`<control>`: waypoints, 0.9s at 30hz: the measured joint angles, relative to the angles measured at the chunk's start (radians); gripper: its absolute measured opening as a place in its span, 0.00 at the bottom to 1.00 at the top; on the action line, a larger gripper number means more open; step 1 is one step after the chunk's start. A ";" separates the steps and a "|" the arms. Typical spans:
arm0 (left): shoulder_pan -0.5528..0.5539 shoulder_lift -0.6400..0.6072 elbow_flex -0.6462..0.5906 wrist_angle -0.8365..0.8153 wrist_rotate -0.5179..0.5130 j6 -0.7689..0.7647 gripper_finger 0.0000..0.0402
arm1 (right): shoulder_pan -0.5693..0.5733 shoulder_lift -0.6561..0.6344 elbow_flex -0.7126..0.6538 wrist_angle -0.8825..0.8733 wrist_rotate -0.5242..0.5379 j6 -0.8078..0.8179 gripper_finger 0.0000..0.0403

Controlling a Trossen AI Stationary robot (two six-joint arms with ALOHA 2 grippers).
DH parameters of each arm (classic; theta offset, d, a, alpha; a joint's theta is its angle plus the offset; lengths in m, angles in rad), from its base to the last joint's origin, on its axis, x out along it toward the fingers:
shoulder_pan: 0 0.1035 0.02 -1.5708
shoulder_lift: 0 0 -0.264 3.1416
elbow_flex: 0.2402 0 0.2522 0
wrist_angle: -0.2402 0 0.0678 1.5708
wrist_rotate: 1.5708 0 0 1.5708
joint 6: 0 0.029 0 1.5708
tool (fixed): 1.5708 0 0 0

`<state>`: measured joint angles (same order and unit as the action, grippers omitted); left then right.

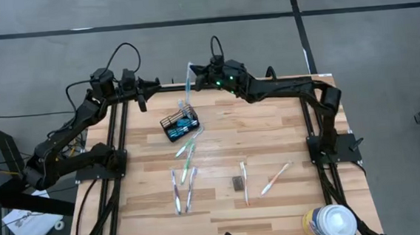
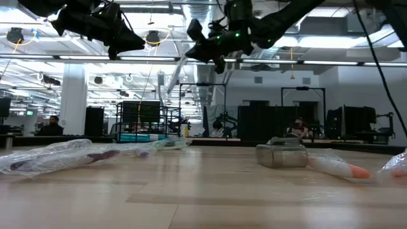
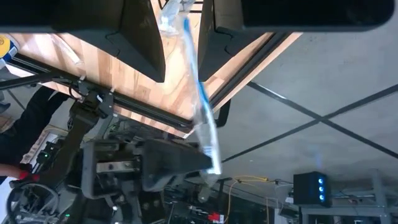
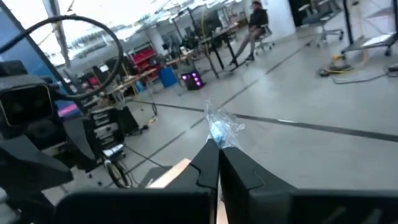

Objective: Pick & Place toothbrushing station
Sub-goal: Put the blue toothbrush into the black organizer

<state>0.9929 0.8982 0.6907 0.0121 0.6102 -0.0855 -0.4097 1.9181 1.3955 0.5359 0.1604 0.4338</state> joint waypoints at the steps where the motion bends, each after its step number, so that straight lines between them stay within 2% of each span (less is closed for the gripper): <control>1: 0.001 0.000 0.000 0.001 0.000 0.000 0.22 | 0.000 0.010 0.005 -0.004 -0.005 0.000 0.00; 8: 0.004 0.000 0.000 0.005 0.025 0.000 0.22 | 0.001 0.020 0.012 -0.100 -0.002 -0.035 0.00; 14: 0.004 0.000 0.000 0.013 0.025 0.000 0.22 | 0.001 0.020 0.012 -0.067 -0.010 -0.112 0.00; 27: 0.004 0.000 0.000 0.019 0.024 0.026 0.22 | 0.010 0.020 0.012 -0.027 -0.111 -0.215 0.00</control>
<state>0.9966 0.8982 0.6907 0.0315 0.6338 -0.0593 -0.3993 1.9385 1.4071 0.5085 0.0493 0.2191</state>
